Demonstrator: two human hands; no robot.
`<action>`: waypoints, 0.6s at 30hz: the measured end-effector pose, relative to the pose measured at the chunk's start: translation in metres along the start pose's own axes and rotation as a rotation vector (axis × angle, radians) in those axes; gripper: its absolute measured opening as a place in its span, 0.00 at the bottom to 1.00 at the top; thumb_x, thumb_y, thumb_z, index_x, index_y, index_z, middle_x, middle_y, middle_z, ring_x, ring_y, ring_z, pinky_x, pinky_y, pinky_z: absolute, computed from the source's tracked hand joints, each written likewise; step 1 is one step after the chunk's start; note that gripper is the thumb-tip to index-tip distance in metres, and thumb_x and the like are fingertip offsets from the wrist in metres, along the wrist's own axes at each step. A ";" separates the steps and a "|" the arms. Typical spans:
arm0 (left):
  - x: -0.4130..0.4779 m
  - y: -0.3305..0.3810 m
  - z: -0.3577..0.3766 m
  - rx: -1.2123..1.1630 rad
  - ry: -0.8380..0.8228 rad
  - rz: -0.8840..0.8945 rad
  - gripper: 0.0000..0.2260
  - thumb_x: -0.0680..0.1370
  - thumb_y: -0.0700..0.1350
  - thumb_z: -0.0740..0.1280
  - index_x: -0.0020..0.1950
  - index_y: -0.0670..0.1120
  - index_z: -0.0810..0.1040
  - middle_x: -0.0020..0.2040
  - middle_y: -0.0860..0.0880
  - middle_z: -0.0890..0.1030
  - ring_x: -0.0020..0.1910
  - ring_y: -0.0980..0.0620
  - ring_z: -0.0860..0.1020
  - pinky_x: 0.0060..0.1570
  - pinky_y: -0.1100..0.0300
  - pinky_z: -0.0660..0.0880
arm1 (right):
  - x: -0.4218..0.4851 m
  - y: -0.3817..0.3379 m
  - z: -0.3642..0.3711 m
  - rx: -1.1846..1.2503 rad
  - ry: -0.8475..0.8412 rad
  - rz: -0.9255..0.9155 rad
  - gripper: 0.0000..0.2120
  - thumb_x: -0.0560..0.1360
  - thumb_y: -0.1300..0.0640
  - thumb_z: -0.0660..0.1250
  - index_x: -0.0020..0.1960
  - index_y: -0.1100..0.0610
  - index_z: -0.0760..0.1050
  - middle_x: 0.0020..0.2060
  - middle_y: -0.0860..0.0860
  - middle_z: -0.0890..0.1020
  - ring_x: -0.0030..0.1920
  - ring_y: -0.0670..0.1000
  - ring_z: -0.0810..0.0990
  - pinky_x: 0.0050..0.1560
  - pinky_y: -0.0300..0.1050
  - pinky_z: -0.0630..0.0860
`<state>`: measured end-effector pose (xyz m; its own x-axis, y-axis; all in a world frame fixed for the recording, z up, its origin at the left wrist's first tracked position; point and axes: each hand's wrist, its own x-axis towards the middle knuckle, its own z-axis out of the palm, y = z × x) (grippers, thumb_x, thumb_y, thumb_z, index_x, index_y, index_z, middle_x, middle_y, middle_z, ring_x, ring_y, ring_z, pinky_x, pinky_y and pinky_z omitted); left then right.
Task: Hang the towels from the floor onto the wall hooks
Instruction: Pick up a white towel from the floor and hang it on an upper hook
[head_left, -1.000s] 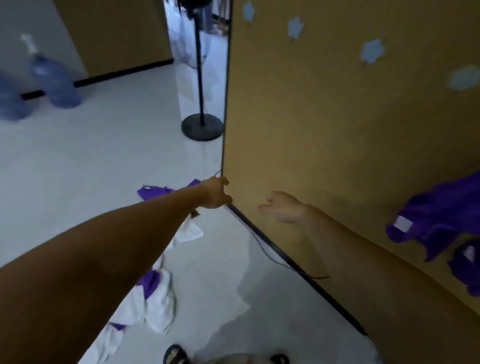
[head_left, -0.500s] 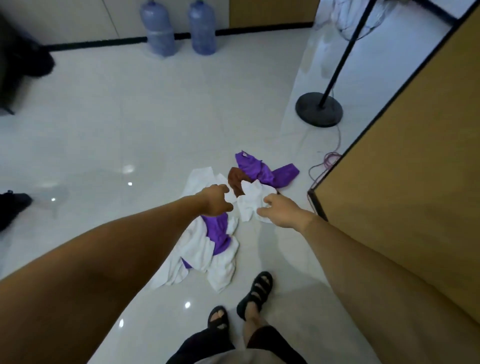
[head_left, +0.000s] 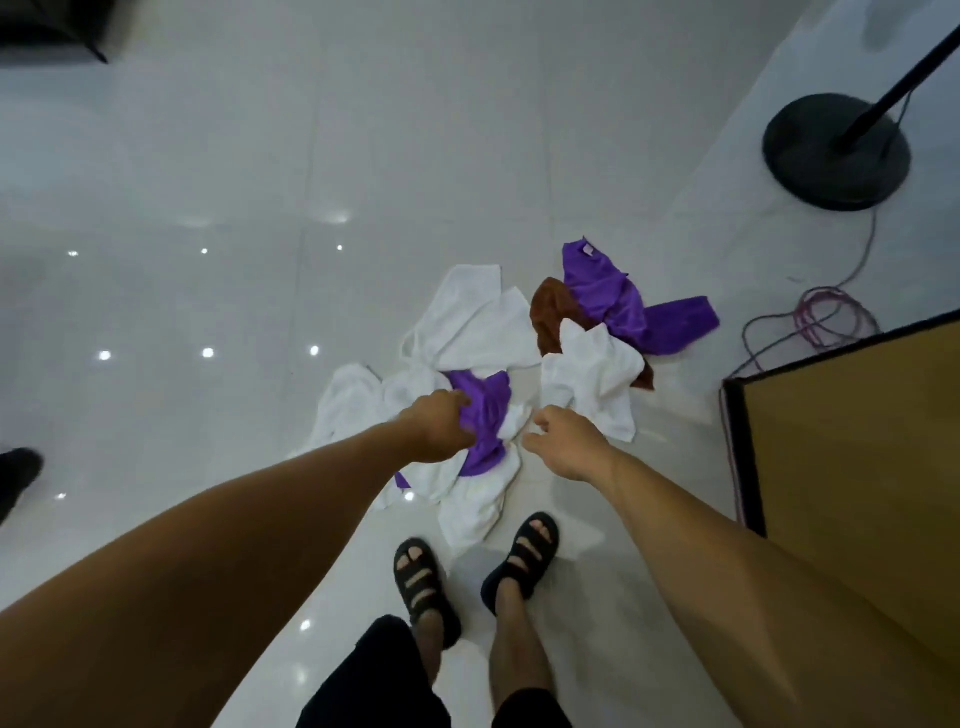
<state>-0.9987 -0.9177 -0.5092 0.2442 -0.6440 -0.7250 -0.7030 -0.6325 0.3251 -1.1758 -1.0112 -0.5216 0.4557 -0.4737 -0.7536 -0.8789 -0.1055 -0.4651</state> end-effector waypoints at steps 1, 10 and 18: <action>0.016 -0.007 0.009 -0.011 0.003 -0.015 0.27 0.75 0.51 0.67 0.73 0.48 0.65 0.71 0.45 0.69 0.67 0.44 0.70 0.64 0.52 0.69 | 0.017 0.006 0.007 0.002 -0.010 0.007 0.19 0.77 0.50 0.64 0.64 0.60 0.71 0.62 0.56 0.77 0.59 0.55 0.76 0.52 0.44 0.69; 0.188 -0.096 0.142 -0.063 -0.066 -0.055 0.25 0.75 0.50 0.67 0.71 0.49 0.68 0.70 0.46 0.70 0.65 0.46 0.71 0.56 0.56 0.68 | 0.194 0.088 0.153 0.006 -0.156 0.168 0.27 0.77 0.49 0.63 0.73 0.58 0.64 0.69 0.56 0.71 0.66 0.56 0.72 0.58 0.44 0.68; 0.312 -0.178 0.261 -0.073 -0.033 -0.039 0.24 0.74 0.48 0.67 0.70 0.48 0.69 0.69 0.46 0.69 0.65 0.44 0.70 0.56 0.54 0.68 | 0.322 0.178 0.285 0.154 -0.126 0.422 0.42 0.73 0.43 0.69 0.76 0.60 0.53 0.73 0.58 0.64 0.69 0.59 0.68 0.66 0.51 0.70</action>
<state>-0.9716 -0.8935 -0.9521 0.2474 -0.6045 -0.7572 -0.6422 -0.6875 0.3390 -1.1457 -0.9331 -0.9795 0.0842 -0.3364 -0.9379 -0.9643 0.2097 -0.1618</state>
